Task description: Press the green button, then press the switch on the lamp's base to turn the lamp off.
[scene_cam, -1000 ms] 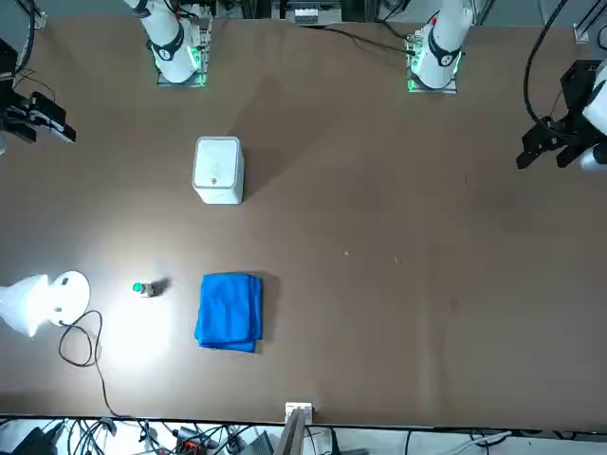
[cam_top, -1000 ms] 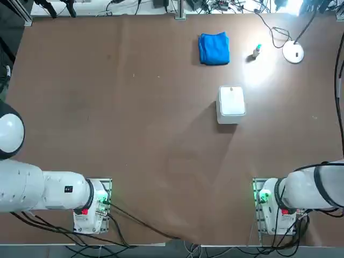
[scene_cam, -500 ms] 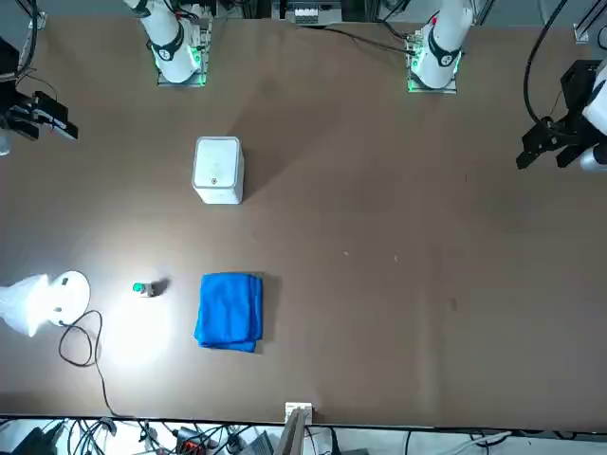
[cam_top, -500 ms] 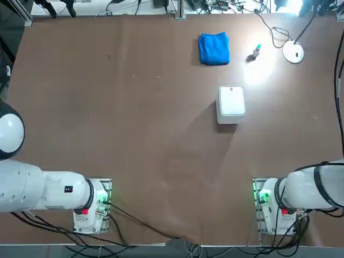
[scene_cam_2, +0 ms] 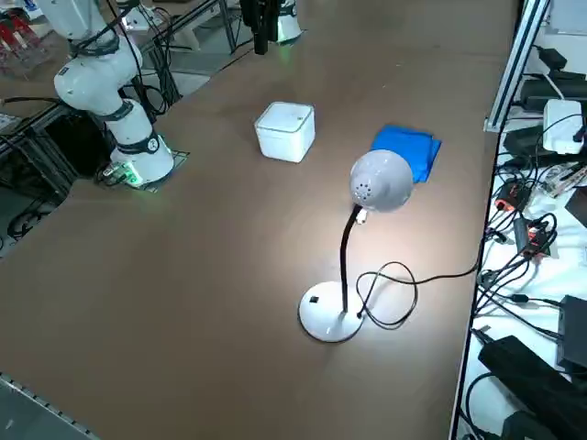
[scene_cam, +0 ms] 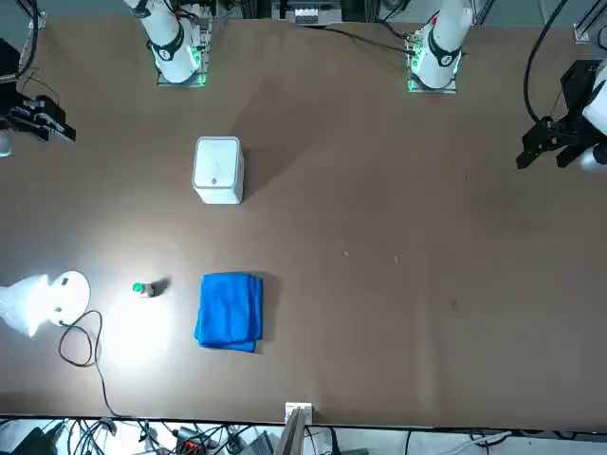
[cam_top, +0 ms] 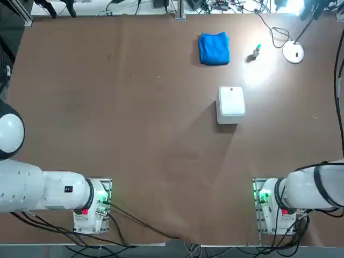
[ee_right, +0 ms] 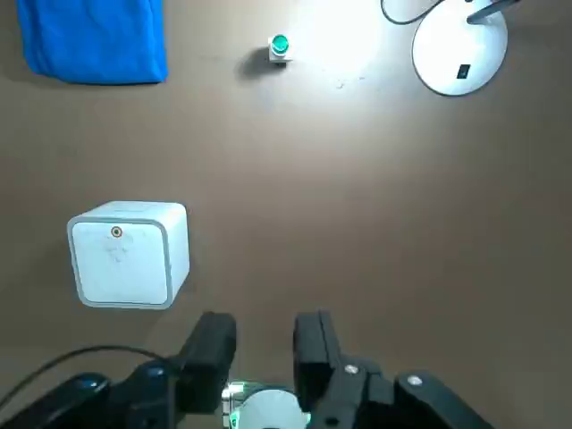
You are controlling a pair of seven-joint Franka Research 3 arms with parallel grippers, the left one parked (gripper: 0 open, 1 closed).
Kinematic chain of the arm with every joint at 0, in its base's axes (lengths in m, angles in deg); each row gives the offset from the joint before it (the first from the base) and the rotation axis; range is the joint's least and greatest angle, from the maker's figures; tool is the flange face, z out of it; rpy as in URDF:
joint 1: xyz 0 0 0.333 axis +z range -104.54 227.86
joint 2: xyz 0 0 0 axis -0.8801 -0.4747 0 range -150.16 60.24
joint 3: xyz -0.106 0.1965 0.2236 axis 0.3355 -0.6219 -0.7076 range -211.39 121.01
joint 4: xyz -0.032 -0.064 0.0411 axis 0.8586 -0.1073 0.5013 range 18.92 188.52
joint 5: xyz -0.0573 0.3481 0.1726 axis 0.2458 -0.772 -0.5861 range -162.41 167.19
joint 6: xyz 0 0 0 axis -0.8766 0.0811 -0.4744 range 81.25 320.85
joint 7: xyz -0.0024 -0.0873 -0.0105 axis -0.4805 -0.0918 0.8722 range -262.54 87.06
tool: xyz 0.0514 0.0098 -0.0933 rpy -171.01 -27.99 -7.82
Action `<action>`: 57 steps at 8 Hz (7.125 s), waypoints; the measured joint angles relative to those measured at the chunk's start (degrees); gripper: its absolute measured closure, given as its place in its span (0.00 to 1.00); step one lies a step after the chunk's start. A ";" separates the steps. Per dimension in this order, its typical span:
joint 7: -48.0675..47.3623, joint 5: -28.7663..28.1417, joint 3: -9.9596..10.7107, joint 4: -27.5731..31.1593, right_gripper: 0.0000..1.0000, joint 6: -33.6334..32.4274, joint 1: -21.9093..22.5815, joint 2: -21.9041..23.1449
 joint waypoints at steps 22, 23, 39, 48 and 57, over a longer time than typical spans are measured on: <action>-6.19 -2.61 -0.24 3.48 0.99 46.65 1.20 -31.86; -6.19 -2.61 -0.15 4.40 0.99 47.97 1.20 -31.85; -6.50 -2.61 -0.01 12.94 0.99 57.79 1.17 -30.17; -6.32 -2.99 0.01 1.12 0.99 26.71 1.26 -15.80; 14.68 -6.75 3.40 8.03 0.99 26.05 -17.92 -12.73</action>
